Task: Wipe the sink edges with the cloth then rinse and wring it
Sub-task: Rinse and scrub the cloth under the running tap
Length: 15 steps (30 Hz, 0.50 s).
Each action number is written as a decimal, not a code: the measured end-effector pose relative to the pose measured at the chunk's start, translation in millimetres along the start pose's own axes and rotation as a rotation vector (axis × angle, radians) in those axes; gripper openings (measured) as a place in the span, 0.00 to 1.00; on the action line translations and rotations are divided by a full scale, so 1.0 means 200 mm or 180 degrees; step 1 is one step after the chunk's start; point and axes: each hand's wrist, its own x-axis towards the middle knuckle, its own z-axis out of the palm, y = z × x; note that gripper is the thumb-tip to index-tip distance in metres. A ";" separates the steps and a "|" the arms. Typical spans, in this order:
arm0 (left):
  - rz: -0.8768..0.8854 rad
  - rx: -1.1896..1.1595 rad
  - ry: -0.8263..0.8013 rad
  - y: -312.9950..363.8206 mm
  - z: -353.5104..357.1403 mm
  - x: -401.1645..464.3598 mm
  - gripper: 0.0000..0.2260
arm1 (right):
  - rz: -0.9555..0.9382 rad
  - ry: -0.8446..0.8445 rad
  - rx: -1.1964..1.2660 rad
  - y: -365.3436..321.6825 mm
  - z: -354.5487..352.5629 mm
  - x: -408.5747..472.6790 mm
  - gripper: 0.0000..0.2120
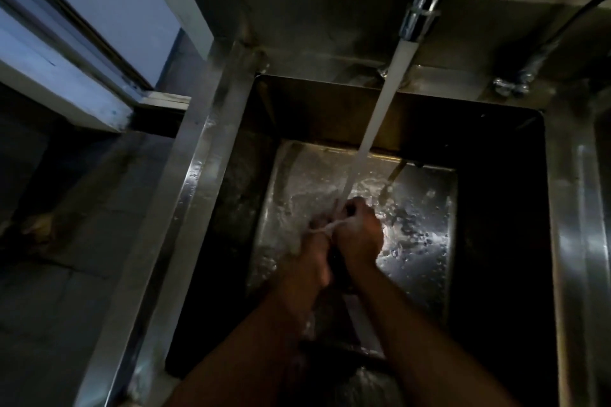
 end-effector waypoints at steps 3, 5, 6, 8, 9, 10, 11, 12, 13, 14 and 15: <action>0.0274 0.0160 0.0110 -0.06 -0.06 -0.02 0.14 | 0.0273 0.0063 -0.0233 -0.02 -0.01 0.00 0.16; 0.0249 0.0576 -0.0089 -0.10 -0.17 -0.12 0.18 | 0.0023 -0.0088 -0.0353 -0.06 0.00 -0.13 0.17; 0.0144 0.0539 -0.0225 -0.11 -0.20 -0.16 0.17 | -0.0077 -0.0231 -0.0273 -0.07 0.00 -0.20 0.16; 0.0192 0.0448 -0.0061 -0.08 -0.17 -0.21 0.16 | 0.0104 -0.0077 -0.0079 -0.05 -0.02 -0.21 0.17; 0.0245 0.0309 0.0115 -0.05 -0.10 -0.17 0.17 | 0.0345 0.0049 -0.0035 -0.03 -0.04 -0.16 0.17; 0.0195 0.0067 0.0269 -0.03 -0.03 -0.13 0.17 | 0.0494 0.0061 -0.0017 0.00 -0.06 -0.09 0.17; 0.0089 0.0032 0.0369 -0.03 0.04 -0.11 0.17 | 0.0610 -0.0036 -0.0119 0.05 -0.08 -0.02 0.15; 0.0046 0.0002 0.0281 -0.03 0.11 -0.13 0.19 | 0.0733 -0.0183 -0.0263 0.09 -0.10 0.02 0.15; 0.0120 0.0028 0.0325 -0.04 0.15 -0.17 0.19 | 0.0821 -0.0290 -0.0372 0.12 -0.13 0.05 0.15; 0.0189 0.0089 0.0424 -0.04 0.16 -0.21 0.17 | 0.0861 -0.0326 -0.0420 0.16 -0.15 0.06 0.16; 0.0308 0.0194 0.0515 -0.05 0.14 -0.21 0.14 | 0.0831 -0.0298 -0.0444 0.19 -0.18 0.06 0.16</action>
